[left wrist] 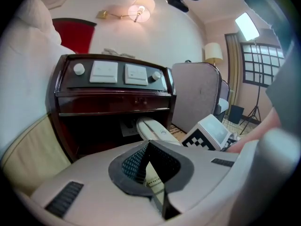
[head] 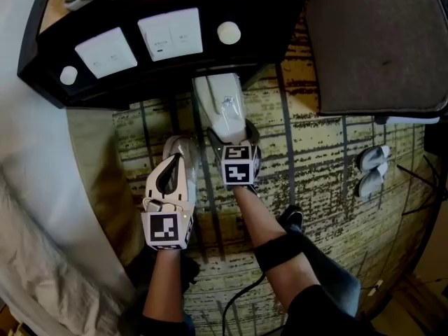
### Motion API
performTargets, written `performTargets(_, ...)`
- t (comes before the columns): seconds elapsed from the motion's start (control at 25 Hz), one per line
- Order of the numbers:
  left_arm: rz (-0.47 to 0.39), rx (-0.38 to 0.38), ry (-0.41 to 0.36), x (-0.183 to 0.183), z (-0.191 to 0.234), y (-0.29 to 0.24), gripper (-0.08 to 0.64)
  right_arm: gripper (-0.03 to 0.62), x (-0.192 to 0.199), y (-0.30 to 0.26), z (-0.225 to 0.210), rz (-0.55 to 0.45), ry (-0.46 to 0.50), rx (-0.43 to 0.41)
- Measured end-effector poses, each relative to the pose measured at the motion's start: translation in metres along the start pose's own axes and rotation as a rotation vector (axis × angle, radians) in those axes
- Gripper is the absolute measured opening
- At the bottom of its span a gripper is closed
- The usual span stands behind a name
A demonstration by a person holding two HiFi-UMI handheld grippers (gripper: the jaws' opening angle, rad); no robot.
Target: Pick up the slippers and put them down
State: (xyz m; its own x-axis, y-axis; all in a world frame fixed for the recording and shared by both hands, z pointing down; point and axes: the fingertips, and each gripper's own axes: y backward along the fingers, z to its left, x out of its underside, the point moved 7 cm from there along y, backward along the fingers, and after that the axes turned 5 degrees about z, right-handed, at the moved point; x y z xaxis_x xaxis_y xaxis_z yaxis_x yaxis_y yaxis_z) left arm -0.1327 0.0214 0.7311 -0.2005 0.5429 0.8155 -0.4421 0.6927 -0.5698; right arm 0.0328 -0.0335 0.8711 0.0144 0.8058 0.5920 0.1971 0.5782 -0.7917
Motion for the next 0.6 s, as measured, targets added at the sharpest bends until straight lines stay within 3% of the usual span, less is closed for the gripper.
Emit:
performTargets(0.36, -0.026, -0.018, -0.009, 0.004, 0.010, -0.005, 0.001, 0.466, -0.080, -0.047, 0.003, -0.070, -0.007, 0.001)
performTargets(0.6, -0.036, -0.026, -0.013, 0.006, 0.018, -0.002, 0.001, 0.466, -0.105, -0.057, 0.003, -0.126, -0.068, 0.019)
